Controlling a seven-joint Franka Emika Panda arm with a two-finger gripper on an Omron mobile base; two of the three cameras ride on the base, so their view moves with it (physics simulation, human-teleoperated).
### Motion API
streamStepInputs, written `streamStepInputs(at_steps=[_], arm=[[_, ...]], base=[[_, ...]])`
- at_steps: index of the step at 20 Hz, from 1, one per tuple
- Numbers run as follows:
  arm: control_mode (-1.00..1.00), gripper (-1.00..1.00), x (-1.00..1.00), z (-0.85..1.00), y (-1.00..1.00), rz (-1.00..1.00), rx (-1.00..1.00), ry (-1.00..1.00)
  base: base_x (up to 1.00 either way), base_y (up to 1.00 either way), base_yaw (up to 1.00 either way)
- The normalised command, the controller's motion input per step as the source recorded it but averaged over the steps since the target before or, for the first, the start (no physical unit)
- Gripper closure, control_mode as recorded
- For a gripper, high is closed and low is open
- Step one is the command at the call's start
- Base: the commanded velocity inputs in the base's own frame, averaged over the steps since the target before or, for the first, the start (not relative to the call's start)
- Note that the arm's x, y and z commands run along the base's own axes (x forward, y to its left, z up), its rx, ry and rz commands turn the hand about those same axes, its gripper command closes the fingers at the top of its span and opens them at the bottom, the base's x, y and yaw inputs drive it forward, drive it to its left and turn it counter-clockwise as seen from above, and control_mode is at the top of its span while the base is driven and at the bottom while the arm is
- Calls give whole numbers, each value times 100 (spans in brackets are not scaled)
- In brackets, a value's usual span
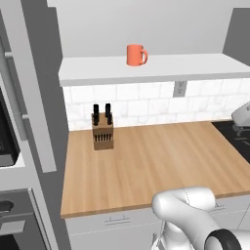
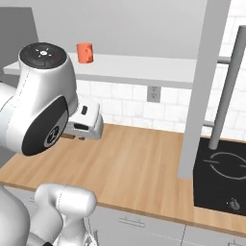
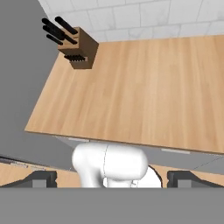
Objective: Gather all objects into one cabinet and sort the glasses and bowls to opposite sides.
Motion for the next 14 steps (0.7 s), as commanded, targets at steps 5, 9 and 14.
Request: streamStepInputs(at_steps=[5, 9, 14], arm=[[100, -100, 0, 0, 0, 0, 0, 0], [-100, -100, 0, 0, 0, 0, 0, 0], [-100, -100, -1, 16, 1, 3, 9, -9]], base=[[0, 0, 0], [0, 0, 0], [0, 0, 0]])
